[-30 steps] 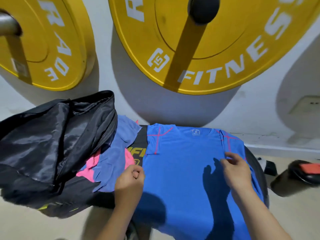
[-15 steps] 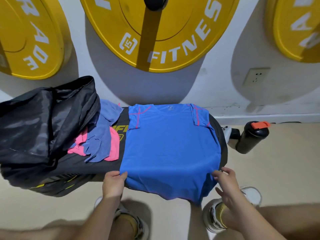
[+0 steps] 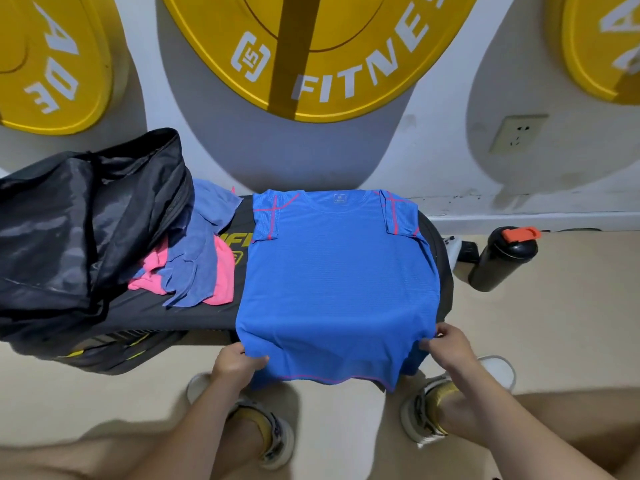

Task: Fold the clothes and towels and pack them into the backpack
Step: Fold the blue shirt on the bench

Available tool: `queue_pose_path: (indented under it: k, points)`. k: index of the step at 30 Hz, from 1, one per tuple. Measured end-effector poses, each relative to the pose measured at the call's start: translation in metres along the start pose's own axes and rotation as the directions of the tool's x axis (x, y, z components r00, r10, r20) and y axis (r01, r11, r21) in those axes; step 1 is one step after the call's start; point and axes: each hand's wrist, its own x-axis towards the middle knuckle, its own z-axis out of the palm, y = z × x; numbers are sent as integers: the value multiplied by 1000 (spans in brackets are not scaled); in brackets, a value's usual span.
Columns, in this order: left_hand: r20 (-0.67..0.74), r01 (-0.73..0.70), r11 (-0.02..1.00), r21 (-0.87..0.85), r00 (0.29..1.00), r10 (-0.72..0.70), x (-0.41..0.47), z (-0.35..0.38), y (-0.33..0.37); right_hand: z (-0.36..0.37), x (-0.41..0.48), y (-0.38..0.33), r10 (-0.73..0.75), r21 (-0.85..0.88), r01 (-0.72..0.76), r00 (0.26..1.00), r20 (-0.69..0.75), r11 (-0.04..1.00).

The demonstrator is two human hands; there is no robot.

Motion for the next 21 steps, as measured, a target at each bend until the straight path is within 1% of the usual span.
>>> queue_pose_path:
  k: [2,3,5,7,9,12,14,15,16,18,19,20,21]
  points:
    - [27,27,997,75,999,-29,4,3,-9,1,2,6,7,-126,-1,999,44,992]
    - [29,42,994,100,999,-45,5,4,-15,0,4,11,7,-216,4,999,51,976]
    - [13,50,985,165,999,-53,10,5,-28,-4,6,19,16,-396,4,999,45,918]
    - [5,74,984,161,997,-76,10,3,-30,-9,6,22,28,-452,-12,999,28,892]
    - [9,98,993,62,995,-99,7,0,-22,-13,2,19,2,-420,11,1000,30,907]
    - [83,90,987,-130,993,-80,-1,-12,-4,-22,-6,7,-42,-219,53,998,52,974]
    - [110,56,977,-204,993,-34,-7,-21,6,-29,-9,2,-77,-111,79,997,24,991]
    - [92,23,978,-208,996,-4,-11,-23,12,-31,-11,1,-97,-84,96,995,-9,992]
    - [40,-17,979,-201,999,26,-14,-24,19,-33,-14,-1,-113,-75,109,992,-54,991]
    - [-159,-112,985,-131,983,90,-24,-28,33,-37,-18,-4,-121,-61,113,983,-137,992]
    - [-208,-144,976,-161,972,109,-30,-30,40,-39,-23,-7,-119,-40,115,980,-157,993]
    - [-206,-174,954,-245,971,124,-38,-33,48,-44,-29,-12,-111,3,113,981,-160,994]
    - [-166,-169,918,-359,979,115,-45,-38,54,-49,-35,-18,-95,82,107,985,-144,991]
